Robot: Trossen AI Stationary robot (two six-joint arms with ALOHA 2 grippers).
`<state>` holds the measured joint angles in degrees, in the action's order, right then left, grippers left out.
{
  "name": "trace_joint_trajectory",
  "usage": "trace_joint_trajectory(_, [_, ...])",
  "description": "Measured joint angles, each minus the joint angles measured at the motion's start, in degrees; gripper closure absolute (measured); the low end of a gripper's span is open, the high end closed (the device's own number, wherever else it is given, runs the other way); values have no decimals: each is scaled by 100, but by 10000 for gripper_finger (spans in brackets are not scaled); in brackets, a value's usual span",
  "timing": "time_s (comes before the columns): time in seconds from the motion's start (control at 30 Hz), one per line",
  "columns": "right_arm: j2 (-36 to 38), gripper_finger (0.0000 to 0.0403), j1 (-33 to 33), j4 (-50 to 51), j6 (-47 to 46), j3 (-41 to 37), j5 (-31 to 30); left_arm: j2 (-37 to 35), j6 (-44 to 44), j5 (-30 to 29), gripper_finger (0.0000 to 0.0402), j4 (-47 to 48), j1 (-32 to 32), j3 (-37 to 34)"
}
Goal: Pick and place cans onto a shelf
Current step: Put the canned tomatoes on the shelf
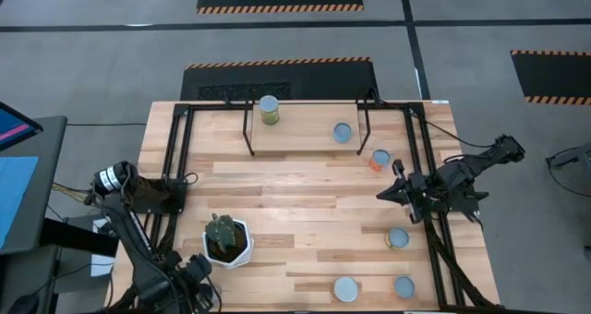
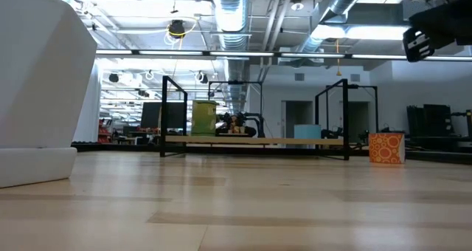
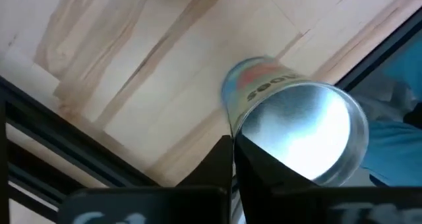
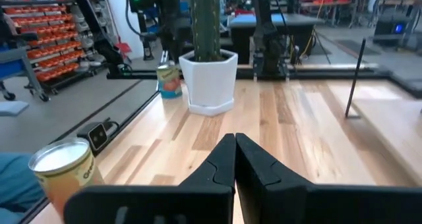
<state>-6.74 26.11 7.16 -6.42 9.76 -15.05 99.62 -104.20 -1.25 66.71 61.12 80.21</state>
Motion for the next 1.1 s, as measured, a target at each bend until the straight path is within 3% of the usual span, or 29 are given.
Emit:
trace_joint_trajectory(0.37, [0,378,2,68,-310,0,0,-171,1,458,401,2411,2,1467])
trace_joint_trajectory(0.53, [0,378,2,68,-321,0,7,-469,29,-69,401,2347,-6,1548])
trace_joint_trajectory(0.77, [2,378,9,81,-323,0,9,-844,3,247,401,2336,-2,1414])
trace_joint_trajectory(1.1, [0,378,9,81,-321,0,7,-1514,132,69,401,2333,-7,1412])
